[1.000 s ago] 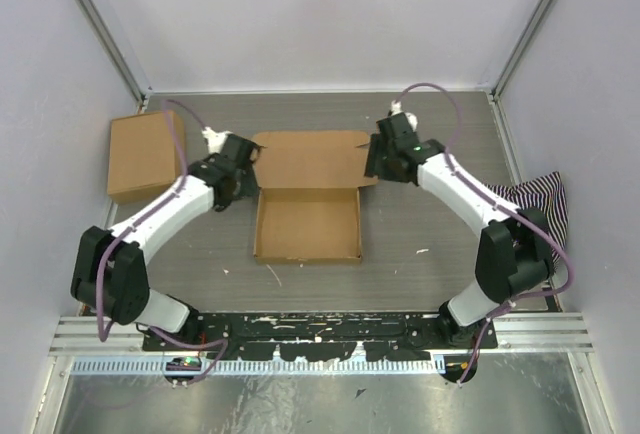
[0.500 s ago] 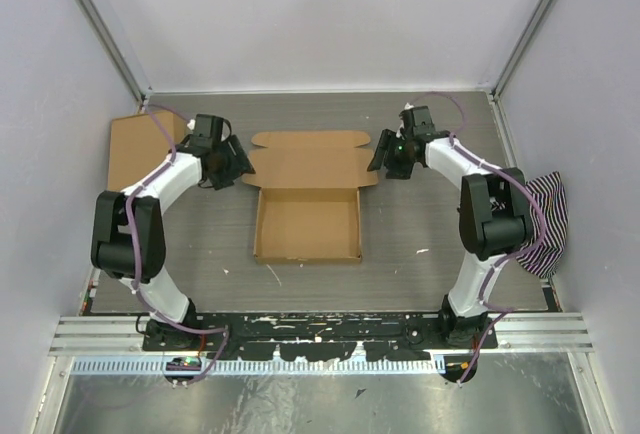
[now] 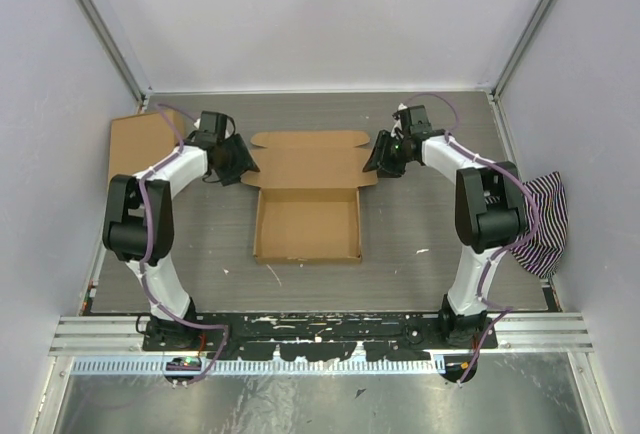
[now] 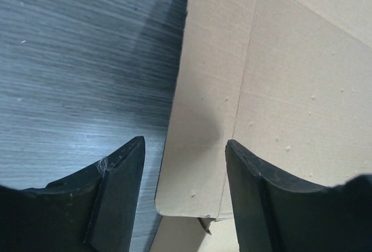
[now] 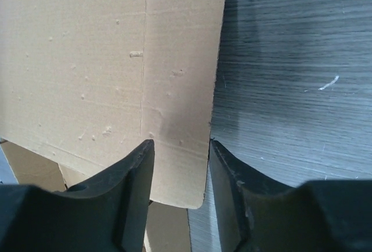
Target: Fold the paper box
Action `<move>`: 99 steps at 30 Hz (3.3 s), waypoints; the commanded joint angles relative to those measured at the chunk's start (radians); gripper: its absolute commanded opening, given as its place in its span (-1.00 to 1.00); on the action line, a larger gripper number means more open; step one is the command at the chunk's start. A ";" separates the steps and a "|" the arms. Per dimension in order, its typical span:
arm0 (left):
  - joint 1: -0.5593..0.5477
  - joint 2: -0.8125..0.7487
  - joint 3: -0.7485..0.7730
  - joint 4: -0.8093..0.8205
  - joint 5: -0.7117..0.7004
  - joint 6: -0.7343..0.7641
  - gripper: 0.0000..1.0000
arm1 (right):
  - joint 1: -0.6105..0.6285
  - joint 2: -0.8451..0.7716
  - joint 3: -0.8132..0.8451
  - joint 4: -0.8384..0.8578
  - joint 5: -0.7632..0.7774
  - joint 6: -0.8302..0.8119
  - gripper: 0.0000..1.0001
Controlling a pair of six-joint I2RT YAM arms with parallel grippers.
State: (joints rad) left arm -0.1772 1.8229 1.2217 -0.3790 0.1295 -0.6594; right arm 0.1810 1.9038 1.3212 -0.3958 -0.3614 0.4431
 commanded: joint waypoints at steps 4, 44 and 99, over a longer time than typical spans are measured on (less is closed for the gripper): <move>-0.002 0.019 0.067 0.022 0.030 -0.002 0.23 | -0.002 -0.007 0.068 0.008 -0.026 -0.016 -0.28; -0.286 0.202 0.436 -0.327 -0.301 0.178 0.22 | 0.337 0.132 0.393 -0.338 0.570 -0.081 -0.37; -0.217 -0.200 -0.069 0.454 -0.450 0.246 -1.00 | 0.173 -0.036 0.462 -0.200 0.463 -0.171 -0.08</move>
State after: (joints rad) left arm -0.3943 1.7279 1.3361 -0.2928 -0.2893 -0.4202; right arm 0.3733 2.0197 1.8343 -0.6579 0.1078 0.2718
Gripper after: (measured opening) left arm 0.013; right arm 0.453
